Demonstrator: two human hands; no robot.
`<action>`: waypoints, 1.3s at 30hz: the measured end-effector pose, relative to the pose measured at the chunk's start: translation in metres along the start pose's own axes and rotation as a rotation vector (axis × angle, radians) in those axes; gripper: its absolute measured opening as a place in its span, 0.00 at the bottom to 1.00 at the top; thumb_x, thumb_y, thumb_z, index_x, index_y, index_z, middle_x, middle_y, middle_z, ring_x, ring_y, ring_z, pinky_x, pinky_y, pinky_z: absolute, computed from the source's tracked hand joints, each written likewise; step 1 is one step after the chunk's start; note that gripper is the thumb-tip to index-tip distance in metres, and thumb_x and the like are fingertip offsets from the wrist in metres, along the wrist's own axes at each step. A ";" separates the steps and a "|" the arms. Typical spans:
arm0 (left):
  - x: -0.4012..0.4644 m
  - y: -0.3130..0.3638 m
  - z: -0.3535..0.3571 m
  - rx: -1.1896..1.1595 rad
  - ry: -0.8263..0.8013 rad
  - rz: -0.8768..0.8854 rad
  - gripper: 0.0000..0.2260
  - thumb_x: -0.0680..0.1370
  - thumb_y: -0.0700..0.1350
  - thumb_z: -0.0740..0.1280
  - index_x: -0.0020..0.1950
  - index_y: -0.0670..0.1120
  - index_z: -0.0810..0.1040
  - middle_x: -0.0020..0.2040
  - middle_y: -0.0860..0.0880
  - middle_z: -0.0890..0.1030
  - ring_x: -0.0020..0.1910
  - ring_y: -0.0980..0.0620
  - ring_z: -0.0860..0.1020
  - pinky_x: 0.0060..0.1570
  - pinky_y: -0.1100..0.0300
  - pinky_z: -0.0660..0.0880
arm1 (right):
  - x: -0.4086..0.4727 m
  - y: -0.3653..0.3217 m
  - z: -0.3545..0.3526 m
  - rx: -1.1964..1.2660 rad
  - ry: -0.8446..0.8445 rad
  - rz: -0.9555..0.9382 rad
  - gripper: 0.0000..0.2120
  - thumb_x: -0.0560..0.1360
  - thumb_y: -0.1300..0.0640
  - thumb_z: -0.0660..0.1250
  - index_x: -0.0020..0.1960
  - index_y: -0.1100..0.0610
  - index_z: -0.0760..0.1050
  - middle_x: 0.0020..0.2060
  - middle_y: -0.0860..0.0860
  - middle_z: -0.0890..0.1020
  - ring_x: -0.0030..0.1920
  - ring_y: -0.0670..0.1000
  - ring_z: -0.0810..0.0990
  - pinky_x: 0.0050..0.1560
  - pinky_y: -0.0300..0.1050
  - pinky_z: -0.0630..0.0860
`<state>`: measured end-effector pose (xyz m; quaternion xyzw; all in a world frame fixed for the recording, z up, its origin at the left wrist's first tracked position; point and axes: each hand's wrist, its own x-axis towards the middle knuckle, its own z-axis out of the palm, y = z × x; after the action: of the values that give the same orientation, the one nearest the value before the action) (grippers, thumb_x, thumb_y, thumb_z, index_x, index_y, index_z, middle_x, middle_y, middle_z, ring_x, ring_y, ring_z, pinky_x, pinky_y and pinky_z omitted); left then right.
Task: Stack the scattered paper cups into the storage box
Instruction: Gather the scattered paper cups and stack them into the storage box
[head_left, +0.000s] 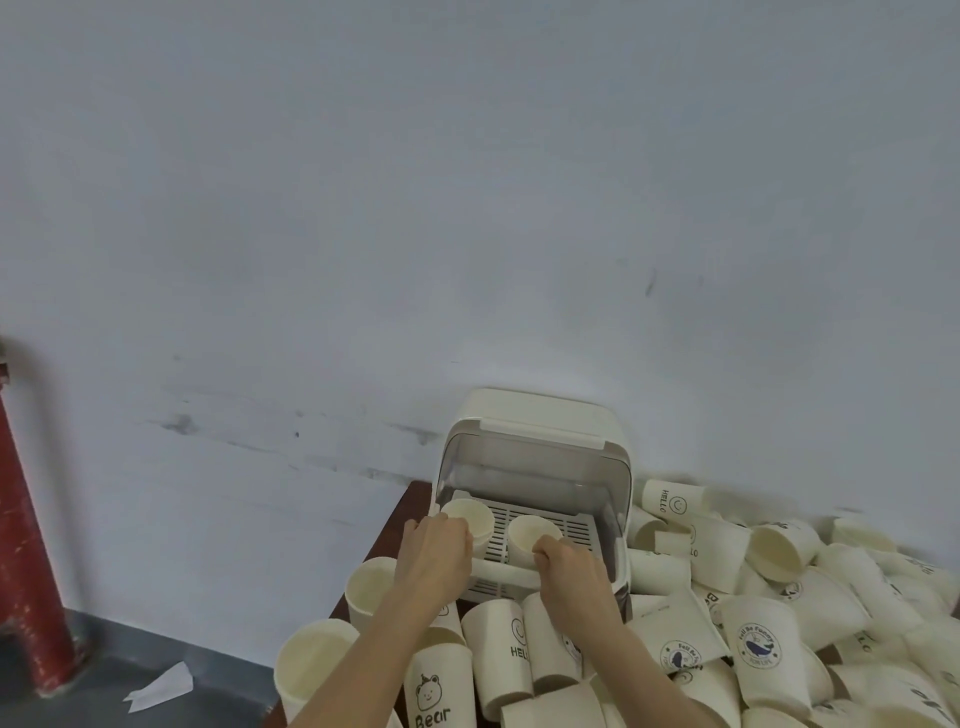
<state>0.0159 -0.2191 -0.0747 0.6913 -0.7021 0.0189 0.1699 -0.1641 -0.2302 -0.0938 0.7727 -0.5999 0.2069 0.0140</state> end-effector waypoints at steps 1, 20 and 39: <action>-0.001 0.000 0.003 0.006 -0.012 -0.003 0.11 0.81 0.46 0.56 0.56 0.48 0.78 0.53 0.49 0.79 0.52 0.48 0.77 0.55 0.54 0.67 | 0.000 0.000 -0.001 0.010 0.007 -0.002 0.10 0.81 0.56 0.55 0.53 0.54 0.75 0.46 0.50 0.79 0.46 0.53 0.77 0.41 0.44 0.68; -0.039 0.020 -0.024 0.057 -0.036 0.028 0.18 0.80 0.49 0.55 0.68 0.46 0.64 0.61 0.46 0.73 0.60 0.45 0.71 0.60 0.49 0.65 | -0.022 -0.016 -0.040 0.178 -0.167 0.092 0.25 0.78 0.56 0.60 0.73 0.55 0.59 0.60 0.54 0.76 0.58 0.54 0.74 0.56 0.47 0.71; -0.111 0.090 -0.063 -0.196 0.002 0.242 0.17 0.82 0.48 0.56 0.70 0.49 0.67 0.64 0.49 0.73 0.63 0.48 0.70 0.59 0.51 0.70 | -0.120 0.002 -0.138 0.199 -0.070 -0.017 0.19 0.80 0.54 0.59 0.70 0.53 0.68 0.56 0.50 0.77 0.53 0.46 0.74 0.56 0.39 0.70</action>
<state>-0.0602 -0.0921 -0.0261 0.5817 -0.7786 -0.0288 0.2337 -0.2308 -0.0829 -0.0083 0.7821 -0.5700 0.2380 -0.0821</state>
